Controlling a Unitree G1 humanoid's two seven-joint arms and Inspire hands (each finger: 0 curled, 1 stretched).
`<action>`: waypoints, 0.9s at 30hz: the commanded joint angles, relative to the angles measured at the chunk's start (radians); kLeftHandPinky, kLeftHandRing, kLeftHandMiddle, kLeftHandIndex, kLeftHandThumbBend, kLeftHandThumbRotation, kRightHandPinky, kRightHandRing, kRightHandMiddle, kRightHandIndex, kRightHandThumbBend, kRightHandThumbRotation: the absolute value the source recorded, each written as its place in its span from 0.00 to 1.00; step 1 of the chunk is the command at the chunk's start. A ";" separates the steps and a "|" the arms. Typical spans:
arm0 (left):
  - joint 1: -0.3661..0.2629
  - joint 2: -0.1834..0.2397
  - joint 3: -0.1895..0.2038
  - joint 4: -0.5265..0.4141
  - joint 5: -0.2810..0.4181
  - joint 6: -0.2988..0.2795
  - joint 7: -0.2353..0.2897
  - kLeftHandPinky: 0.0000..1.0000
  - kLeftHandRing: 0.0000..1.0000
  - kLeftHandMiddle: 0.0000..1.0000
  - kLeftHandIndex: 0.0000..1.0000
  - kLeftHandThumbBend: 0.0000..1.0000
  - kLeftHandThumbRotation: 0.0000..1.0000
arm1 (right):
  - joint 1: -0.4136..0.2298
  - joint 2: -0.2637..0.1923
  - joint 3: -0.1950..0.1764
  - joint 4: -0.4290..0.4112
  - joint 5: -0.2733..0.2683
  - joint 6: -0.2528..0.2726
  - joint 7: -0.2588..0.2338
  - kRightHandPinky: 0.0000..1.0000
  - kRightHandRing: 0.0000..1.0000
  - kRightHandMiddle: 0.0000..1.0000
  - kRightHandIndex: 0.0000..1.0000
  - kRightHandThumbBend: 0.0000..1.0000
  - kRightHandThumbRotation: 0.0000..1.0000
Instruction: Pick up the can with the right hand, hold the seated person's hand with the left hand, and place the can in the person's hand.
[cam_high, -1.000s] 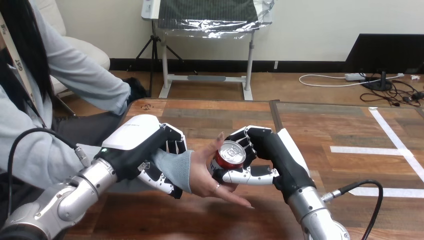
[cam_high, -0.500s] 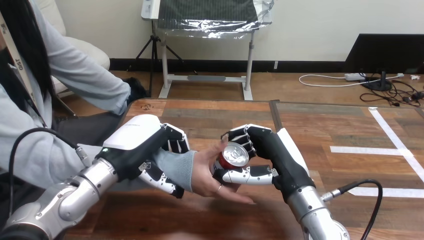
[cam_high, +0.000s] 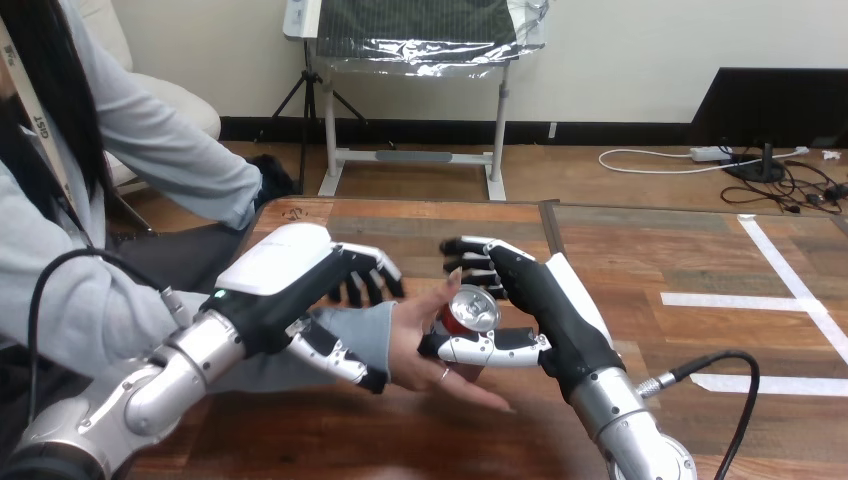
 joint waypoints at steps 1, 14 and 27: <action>-0.026 0.006 0.031 -0.070 -0.031 0.015 -0.007 0.76 0.79 0.80 0.83 1.00 0.28 | -0.086 -0.029 -0.008 -0.029 -0.002 -0.014 0.005 0.91 0.94 0.95 0.98 0.91 0.40; 0.007 0.021 0.036 -0.116 -0.030 0.033 -0.003 0.85 0.92 0.95 0.96 1.00 0.37 | -0.094 -0.046 -0.020 -0.002 0.012 -0.048 0.009 0.95 0.98 0.99 1.00 0.99 0.52; 0.035 0.045 0.038 -0.141 0.003 0.031 0.055 0.92 1.00 1.00 1.00 1.00 0.46 | -0.091 -0.067 -0.019 -0.002 0.005 -0.049 0.002 0.96 0.99 1.00 1.00 1.00 0.59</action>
